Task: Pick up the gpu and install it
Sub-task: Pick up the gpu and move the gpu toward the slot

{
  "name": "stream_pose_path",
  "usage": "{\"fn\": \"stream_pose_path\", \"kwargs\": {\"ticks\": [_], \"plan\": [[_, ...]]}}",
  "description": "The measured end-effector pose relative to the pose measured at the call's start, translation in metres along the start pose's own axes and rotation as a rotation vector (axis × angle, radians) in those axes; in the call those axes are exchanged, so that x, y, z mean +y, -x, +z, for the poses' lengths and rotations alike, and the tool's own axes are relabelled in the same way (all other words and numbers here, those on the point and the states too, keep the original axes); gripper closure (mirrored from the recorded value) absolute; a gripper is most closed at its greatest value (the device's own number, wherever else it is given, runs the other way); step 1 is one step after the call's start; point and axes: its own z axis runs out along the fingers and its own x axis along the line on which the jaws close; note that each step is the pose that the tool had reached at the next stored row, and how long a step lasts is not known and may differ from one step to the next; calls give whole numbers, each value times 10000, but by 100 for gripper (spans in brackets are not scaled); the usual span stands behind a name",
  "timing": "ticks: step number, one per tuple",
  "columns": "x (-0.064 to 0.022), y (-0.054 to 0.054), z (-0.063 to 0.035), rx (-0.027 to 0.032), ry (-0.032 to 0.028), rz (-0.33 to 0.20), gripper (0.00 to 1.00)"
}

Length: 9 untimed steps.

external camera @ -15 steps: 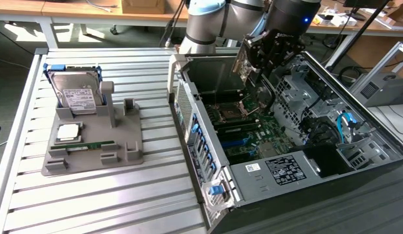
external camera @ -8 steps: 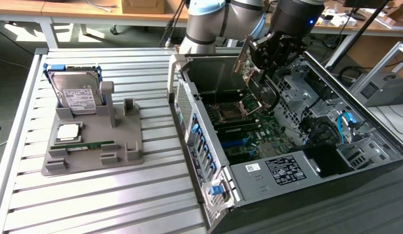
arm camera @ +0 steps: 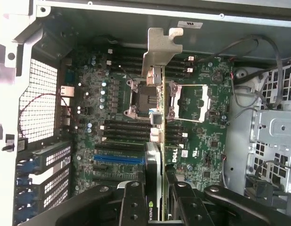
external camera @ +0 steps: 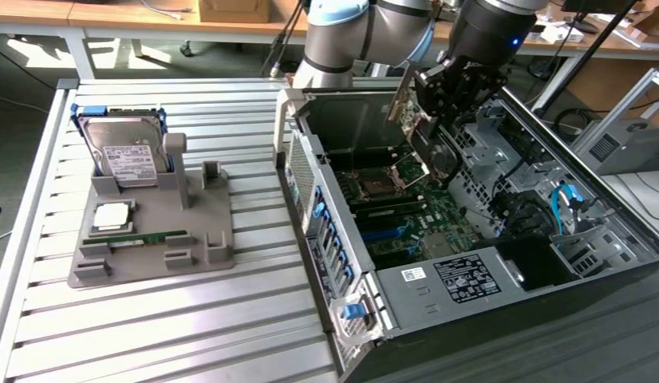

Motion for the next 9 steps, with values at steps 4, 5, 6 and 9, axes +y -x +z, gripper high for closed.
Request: {"fn": "stream_pose_path", "kwargs": {"ticks": [4,5,6,9], "plan": [[-8,31,19,-1,11,1,73],[-10,38,23,-1,14,0,73],[-12,49,30,-2,19,0,73],[-17,72,43,-2,28,0,73]]}}
